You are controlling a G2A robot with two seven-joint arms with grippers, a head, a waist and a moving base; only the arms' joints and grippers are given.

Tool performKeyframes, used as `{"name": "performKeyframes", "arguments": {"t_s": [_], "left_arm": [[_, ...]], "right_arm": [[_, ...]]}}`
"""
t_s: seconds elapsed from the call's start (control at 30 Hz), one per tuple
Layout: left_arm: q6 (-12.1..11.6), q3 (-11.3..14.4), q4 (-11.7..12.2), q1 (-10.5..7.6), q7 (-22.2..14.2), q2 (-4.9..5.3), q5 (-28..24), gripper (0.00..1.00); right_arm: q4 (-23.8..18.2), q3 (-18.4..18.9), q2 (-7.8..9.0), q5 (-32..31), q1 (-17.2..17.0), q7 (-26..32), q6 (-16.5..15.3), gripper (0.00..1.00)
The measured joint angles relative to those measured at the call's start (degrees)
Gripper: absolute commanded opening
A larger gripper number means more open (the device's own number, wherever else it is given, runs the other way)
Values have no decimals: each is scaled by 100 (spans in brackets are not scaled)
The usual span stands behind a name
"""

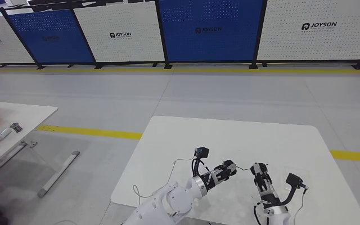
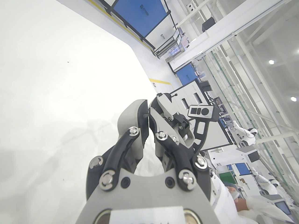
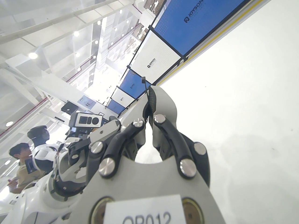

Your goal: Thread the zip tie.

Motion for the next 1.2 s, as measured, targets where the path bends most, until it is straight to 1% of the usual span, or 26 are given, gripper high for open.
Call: {"name": "performKeyframes", "arguments": {"t_s": [0.13, 0.4, 0.7, 1.2], "left_arm": [[0, 0, 0, 0, 0, 0, 0, 0], [0, 0, 0, 0, 0, 0, 0, 0], [0, 0, 0, 0, 0, 0, 0, 0], [0, 0, 0, 0, 0, 0, 0, 0]], "right_arm": [[20, -3, -2, 39, 9, -3, -88, 0], [146, -42, -17, 51, 126, 29, 2, 0], [35, 100, -1, 96, -31, -77, -128, 0], [63, 48, -12, 43, 10, 3, -58, 0]]}}
